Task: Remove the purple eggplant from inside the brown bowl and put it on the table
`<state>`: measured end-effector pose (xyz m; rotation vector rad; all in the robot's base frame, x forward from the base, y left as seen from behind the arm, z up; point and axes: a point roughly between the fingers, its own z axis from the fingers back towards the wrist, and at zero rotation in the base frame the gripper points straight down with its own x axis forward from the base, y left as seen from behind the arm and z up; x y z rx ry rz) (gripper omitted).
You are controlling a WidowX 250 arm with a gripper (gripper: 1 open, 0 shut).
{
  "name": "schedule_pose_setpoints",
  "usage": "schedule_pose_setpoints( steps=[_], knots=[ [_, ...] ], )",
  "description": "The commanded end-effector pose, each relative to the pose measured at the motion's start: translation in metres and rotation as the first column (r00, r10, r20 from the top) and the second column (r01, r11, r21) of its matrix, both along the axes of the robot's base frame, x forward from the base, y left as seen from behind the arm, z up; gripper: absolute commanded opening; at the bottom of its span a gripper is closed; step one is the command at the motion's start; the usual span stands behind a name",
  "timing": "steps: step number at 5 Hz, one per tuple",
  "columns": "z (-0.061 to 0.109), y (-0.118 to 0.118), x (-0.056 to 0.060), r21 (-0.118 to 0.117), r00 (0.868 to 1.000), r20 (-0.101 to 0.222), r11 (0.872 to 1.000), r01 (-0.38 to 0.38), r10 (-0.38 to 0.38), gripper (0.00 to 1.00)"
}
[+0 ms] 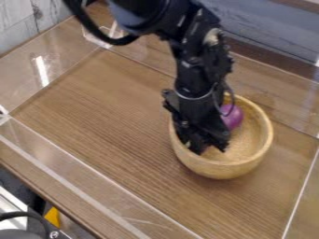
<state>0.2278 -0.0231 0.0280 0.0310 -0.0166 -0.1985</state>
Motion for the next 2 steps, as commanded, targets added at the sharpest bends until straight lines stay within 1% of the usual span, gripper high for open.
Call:
schedule_pose_setpoints(
  steps=[1, 2],
  knots=[
    [-0.025, 0.0222, -0.0599, 0.047, 0.969, -0.233, 0.996, -0.079, 0.088, 0.0],
    [-0.0216, 0.0216, -0.0631, 0.049, 0.96, -0.241, 0.99, -0.133, 0.14, 0.0]
  ],
)
